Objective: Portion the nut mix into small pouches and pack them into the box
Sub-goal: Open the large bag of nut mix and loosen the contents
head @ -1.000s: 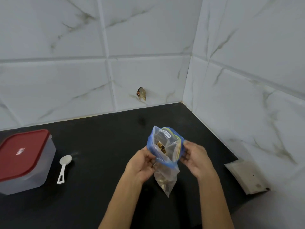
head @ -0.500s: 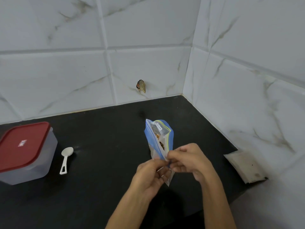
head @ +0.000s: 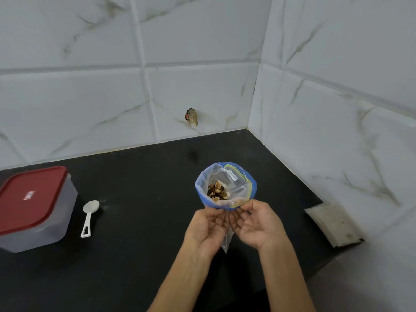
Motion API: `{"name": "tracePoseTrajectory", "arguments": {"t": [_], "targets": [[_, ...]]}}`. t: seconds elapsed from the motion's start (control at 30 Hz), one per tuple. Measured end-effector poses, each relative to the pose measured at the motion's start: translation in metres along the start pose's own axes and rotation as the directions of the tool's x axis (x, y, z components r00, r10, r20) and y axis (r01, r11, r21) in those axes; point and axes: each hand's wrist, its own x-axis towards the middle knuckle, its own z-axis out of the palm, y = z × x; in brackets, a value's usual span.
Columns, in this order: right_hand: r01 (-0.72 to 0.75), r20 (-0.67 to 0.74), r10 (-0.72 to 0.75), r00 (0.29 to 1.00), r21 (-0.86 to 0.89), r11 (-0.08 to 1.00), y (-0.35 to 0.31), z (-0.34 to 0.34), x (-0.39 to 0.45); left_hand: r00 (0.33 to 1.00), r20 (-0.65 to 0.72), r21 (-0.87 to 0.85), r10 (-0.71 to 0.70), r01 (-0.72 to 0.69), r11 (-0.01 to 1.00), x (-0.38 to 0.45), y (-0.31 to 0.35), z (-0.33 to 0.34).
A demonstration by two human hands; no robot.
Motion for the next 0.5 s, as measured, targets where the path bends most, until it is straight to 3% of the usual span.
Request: {"name": "tracePoseTrajectory", "arguments": {"t": [0.17, 0.3, 0.37, 0.4, 0.5], "targets": [[-0.019, -0.083, 0.016, 0.996, -0.043, 0.999, 0.012, -0.016, 0.011, 0.997, -0.046, 0.059, -0.064, 0.067, 0.996, 0.002, -0.005, -0.008], [0.054, -0.226, -0.161, 0.961, -0.417, 0.907, 0.005, -0.020, 0.011, 0.988, -0.149, 0.355, -0.031, 0.082, 0.931, -0.002, -0.001, -0.023], [0.074, -0.256, -0.287, 0.923, -0.614, 0.786, -0.006, -0.024, 0.009, 0.982, -0.154, 0.607, 0.113, 0.004, 0.795, -0.007, 0.008, -0.027], [0.103, -0.252, -0.375, 0.892, -0.694, 0.713, -0.012, -0.025, 0.008, 0.965, -0.136, 0.741, 0.225, -0.052, 0.670, -0.008, 0.013, -0.029], [0.294, -0.134, -0.711, 0.690, -0.846, 0.445, -0.027, -0.022, 0.000, 0.824, -0.006, 0.913, 0.566, -0.227, 0.339, -0.007, 0.031, -0.029]]}}
